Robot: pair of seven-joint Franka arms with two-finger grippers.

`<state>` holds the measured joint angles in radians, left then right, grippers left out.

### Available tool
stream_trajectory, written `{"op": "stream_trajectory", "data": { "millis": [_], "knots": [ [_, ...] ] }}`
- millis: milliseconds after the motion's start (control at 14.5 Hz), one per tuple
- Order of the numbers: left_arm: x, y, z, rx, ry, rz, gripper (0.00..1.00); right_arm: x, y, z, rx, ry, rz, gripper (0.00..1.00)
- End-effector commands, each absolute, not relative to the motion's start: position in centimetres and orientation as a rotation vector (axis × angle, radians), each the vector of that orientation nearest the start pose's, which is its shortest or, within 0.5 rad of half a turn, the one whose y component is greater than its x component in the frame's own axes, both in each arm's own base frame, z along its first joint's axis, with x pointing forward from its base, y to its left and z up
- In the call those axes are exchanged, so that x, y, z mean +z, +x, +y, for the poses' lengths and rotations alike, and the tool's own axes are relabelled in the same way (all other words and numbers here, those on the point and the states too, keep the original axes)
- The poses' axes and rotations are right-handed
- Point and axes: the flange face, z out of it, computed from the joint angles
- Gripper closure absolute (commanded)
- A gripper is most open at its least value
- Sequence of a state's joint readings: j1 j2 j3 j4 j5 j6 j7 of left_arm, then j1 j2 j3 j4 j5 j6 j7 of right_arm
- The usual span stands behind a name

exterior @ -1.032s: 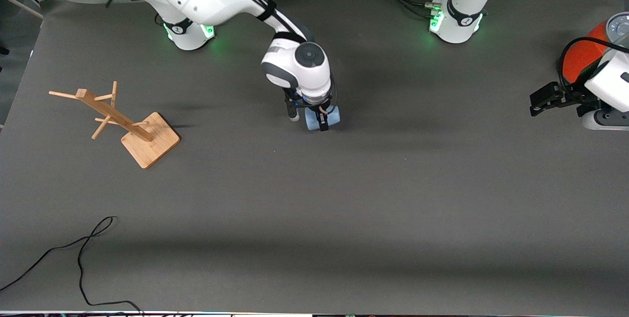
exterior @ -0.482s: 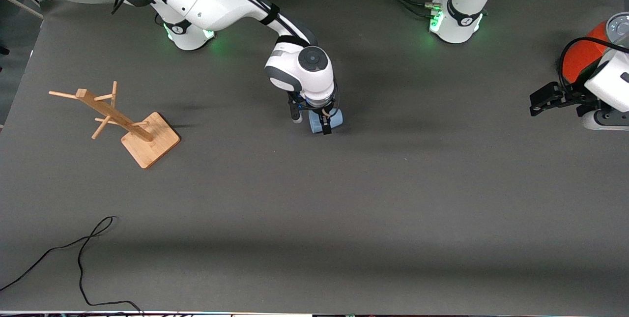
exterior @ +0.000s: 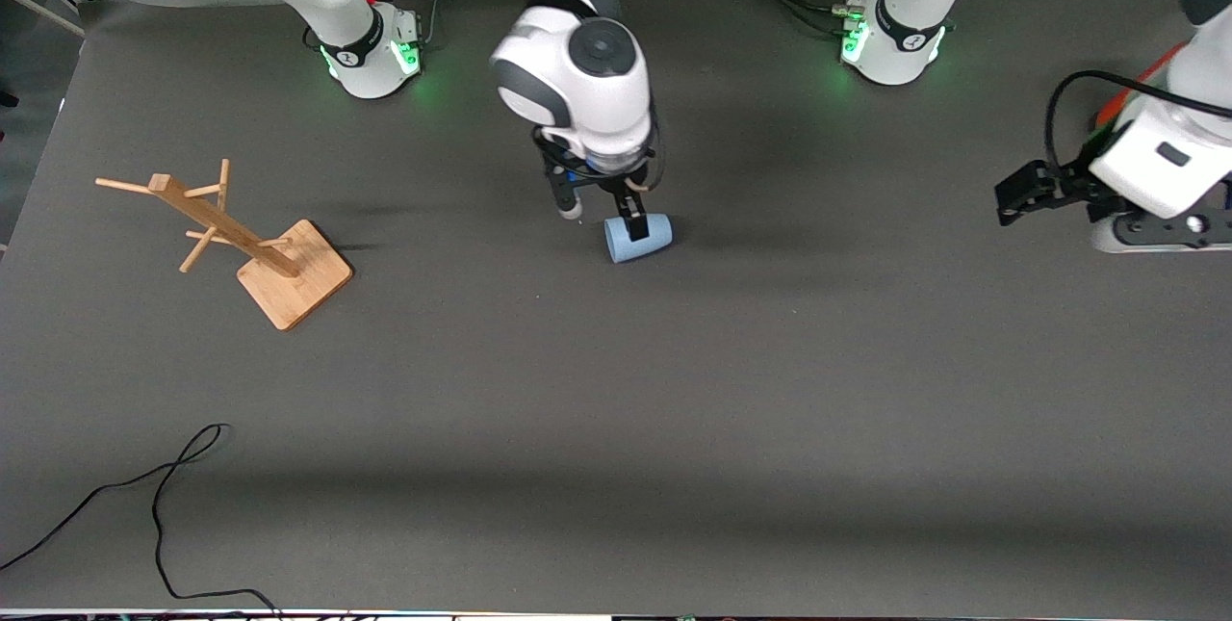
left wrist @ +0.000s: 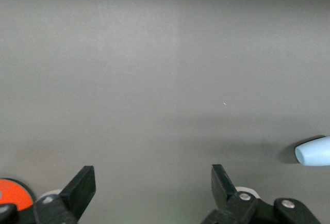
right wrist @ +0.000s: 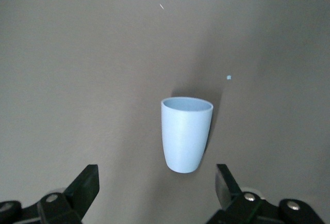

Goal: Rotate and upright cup with both arms
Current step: 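Withdraw the right gripper while the left gripper moves toward the cup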

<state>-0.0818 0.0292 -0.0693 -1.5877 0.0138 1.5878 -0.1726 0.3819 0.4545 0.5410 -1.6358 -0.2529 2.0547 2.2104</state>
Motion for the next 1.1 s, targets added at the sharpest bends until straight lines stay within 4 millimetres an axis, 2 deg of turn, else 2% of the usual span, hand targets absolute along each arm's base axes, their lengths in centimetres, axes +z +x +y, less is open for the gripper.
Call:
{"op": "stream_trajectory", "data": {
  "millis": [0, 138, 275, 413, 482, 619, 826, 1032],
  "knots": [
    [60.5, 54.9, -10.3, 0.052, -3.108, -0.094, 0.0, 44.7, 47.2, 43.9, -0.036, -2.691, 1.605, 0.0],
    [60.1, 54.4, -12.8, 0.065, -3.101, -0.125, 0.0, 49.3, 49.8, 38.5, 0.018, -2.729, 1.432, 0.0],
    [59.8, 53.9, -14.9, 0.066, -3.096, -0.163, 0.0, 54.1, 52.8, 30.1, 0.106, -2.691, 1.28, 0.0],
    [59.1, 53.1, -18.7, 0.058, -3.069, -0.193, 0.0, 56.4, 53.9, 24.1, 0.126, -2.73, 1.161, 0.0],
    [58.2, 52.8, -21.2, 0.057, -3.048, -0.218, 0.0, 57.5, 54.0, 21.5, 0.107, -2.761, 1.088, 0.0],
    [56.4, 51.2, -27.4, 0.023, -2.982, -0.287, 0.0, 59.2, 54.1, 16.4, 0.089, -2.84, 0.884, 0.0],
    [53.8, 49.2, -35.8, -0.017, -2.917, -0.363, 0.0, 61.2, 53.3, 9.9, -0.009, -2.963, 0.576, 0.0],
    [49.8, 47.5, -45.0, -0.099, -2.856, -0.435, 0.0, 62.0, 52.1, 6.2, -0.054, -3.053, 0.38, 0.0]
  ]
}}
